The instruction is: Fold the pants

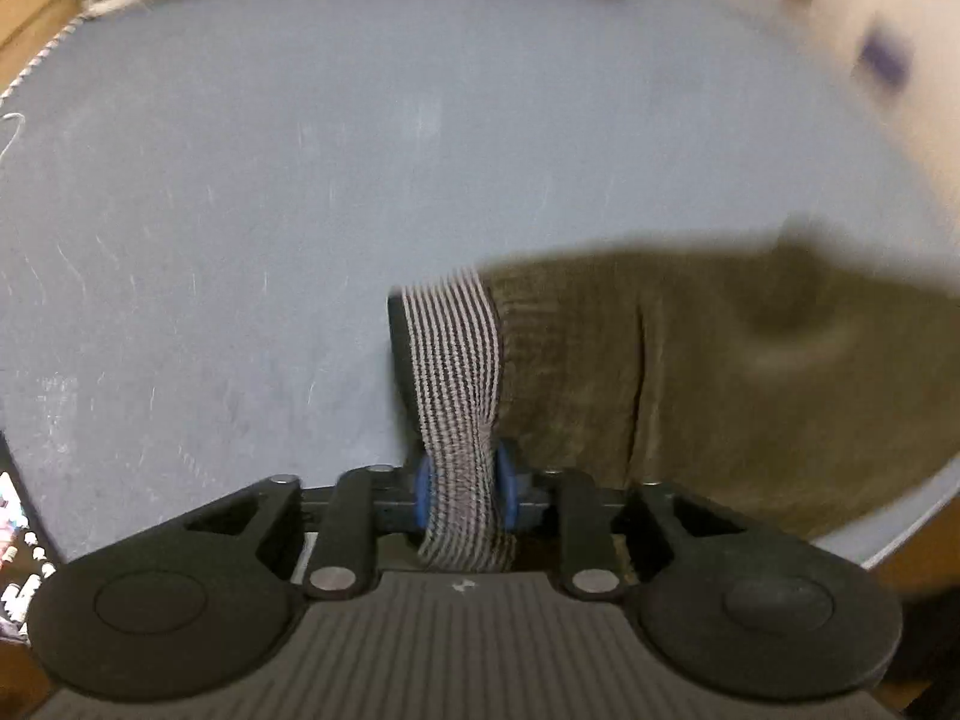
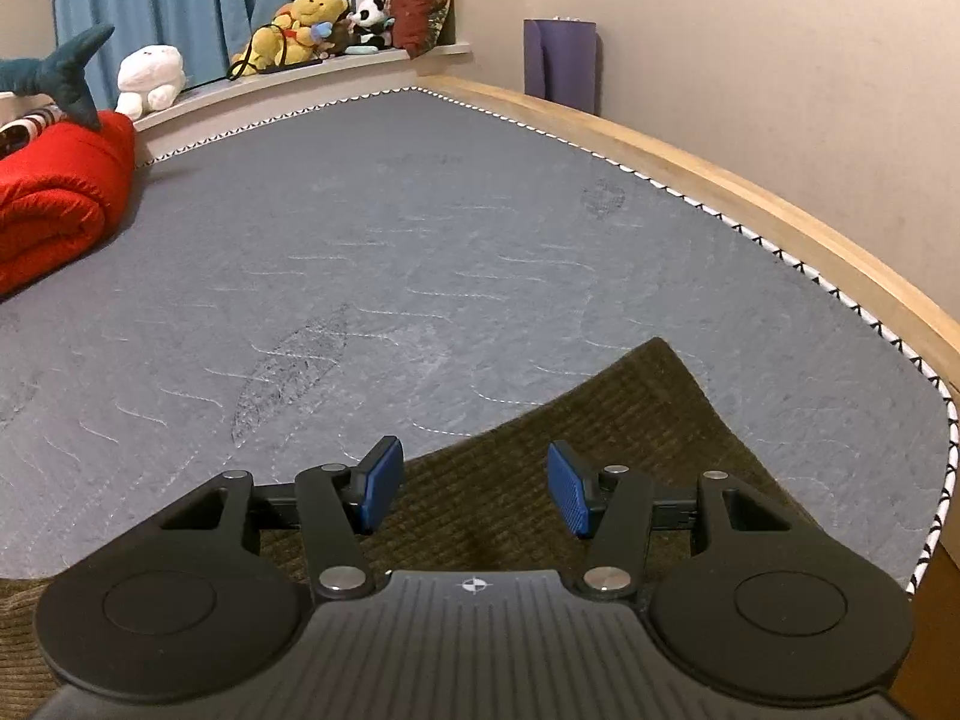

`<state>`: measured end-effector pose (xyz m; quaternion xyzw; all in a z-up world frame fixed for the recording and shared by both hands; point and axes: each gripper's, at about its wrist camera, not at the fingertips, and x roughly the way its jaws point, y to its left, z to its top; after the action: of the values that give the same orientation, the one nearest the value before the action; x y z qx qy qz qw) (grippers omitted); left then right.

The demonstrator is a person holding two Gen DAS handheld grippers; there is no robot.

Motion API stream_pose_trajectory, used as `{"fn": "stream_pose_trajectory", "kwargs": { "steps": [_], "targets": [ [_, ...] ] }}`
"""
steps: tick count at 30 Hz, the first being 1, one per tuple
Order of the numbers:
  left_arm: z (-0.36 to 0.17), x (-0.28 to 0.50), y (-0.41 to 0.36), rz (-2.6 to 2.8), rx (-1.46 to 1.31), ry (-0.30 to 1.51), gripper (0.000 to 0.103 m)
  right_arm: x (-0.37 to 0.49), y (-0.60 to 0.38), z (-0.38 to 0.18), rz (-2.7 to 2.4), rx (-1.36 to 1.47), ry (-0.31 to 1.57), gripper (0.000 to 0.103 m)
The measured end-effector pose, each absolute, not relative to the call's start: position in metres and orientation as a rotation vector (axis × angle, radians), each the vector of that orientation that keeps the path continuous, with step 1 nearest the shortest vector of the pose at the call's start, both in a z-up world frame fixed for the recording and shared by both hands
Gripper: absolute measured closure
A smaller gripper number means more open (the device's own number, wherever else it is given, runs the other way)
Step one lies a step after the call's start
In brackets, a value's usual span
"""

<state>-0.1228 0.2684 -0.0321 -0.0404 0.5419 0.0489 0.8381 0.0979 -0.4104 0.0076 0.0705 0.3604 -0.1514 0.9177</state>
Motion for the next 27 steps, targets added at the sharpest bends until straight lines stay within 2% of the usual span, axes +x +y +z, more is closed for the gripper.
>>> {"fn": "stream_pose_trajectory", "kwargs": {
  "steps": [1,3,6,9,10,14,20,24,27],
  "targets": [
    [-0.033,-0.123,0.264,0.129,-0.019,1.131,0.046,0.100,-0.409,0.005,-0.309,0.138,0.751,0.047],
    [-0.016,-0.125,0.258,0.162,0.037,1.048,0.045,0.106,-0.407,0.001,-0.304,0.138,0.768,0.047],
    [0.018,-0.129,0.255,0.155,-0.013,0.897,0.036,0.109,-0.398,0.003,-0.270,0.133,0.761,0.047],
    [0.025,-0.117,0.263,0.164,-0.090,0.852,0.031,0.112,-0.371,0.007,-0.159,0.085,0.740,0.047],
    [0.021,-0.111,0.266,0.183,-0.117,0.863,0.026,0.113,-0.360,0.007,-0.115,0.069,0.739,0.047],
    [-0.009,-0.073,0.296,0.217,-0.306,0.964,0.024,0.114,-0.298,0.011,0.094,0.008,0.717,0.047],
    [-0.045,-0.054,0.335,0.187,-0.603,1.048,0.020,0.097,-0.178,0.015,0.485,-0.121,0.680,0.047],
    [-0.054,-0.050,0.338,0.147,-0.619,1.063,0.018,0.082,-0.100,0.007,0.681,-0.227,0.672,0.047],
    [-0.063,-0.048,0.344,0.139,-0.630,1.072,0.011,0.081,-0.055,-0.004,0.767,-0.307,0.678,0.047]
  ]
}}
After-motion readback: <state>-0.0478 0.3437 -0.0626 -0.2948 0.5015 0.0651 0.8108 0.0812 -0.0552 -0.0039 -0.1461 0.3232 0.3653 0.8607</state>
